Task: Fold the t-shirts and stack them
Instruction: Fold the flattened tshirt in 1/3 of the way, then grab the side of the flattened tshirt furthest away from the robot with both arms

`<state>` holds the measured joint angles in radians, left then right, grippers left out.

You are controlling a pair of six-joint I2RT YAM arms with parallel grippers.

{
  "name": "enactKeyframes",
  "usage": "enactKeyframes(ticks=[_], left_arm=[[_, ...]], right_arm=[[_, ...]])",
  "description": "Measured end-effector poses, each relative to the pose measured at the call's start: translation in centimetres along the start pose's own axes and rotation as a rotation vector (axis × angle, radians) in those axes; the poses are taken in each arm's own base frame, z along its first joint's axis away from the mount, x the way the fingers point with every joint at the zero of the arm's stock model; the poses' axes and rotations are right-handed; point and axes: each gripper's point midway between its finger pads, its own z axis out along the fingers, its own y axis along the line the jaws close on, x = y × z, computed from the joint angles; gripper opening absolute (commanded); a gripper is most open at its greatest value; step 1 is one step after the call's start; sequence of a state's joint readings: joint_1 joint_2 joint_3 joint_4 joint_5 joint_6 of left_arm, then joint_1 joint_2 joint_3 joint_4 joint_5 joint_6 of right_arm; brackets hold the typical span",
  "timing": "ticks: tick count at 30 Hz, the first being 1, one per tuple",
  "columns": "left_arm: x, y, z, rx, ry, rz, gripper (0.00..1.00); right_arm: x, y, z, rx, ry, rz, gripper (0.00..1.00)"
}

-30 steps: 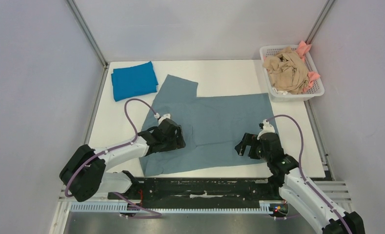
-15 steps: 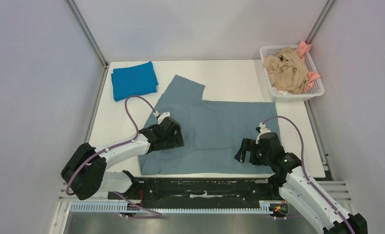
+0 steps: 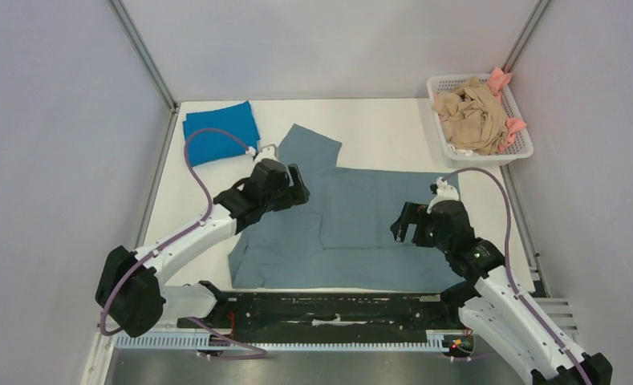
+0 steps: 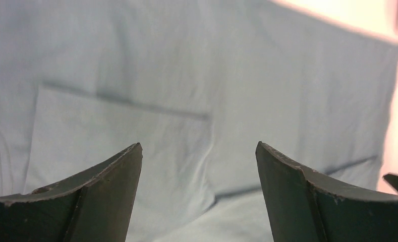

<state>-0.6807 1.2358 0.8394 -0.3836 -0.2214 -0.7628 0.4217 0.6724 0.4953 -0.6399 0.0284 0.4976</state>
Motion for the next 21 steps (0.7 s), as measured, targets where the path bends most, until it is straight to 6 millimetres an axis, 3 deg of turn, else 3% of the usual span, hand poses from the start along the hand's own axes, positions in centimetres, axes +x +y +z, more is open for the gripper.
enactKeyframes(ticks=[3,6,10,15,21], left_arm=[[-4.1,-0.8,1.0,0.036,-0.06,-0.048,0.89],[-8.6,-0.5,4.1,0.024,-0.073,-0.083,0.89],[-13.5,0.6,9.6,-0.003,-0.067,-0.066,0.89],[-18.0,2.4,16.6,-0.006,-0.04,-0.01,0.89],[-20.6,4.4,23.6,0.025,-0.004,-0.01,0.89]], right_arm=[[-4.4,1.5,0.3,-0.068,-0.225,0.021,0.98],[-6.5,1.7,0.9,-0.085,-0.347,0.045,0.98],[-8.1,1.5,1.8,-0.054,-0.41,0.038,0.98],[-8.6,0.8,3.1,0.0,-0.412,0.004,0.98],[-9.3,0.9,3.8,0.007,-0.431,-0.015,0.98]])
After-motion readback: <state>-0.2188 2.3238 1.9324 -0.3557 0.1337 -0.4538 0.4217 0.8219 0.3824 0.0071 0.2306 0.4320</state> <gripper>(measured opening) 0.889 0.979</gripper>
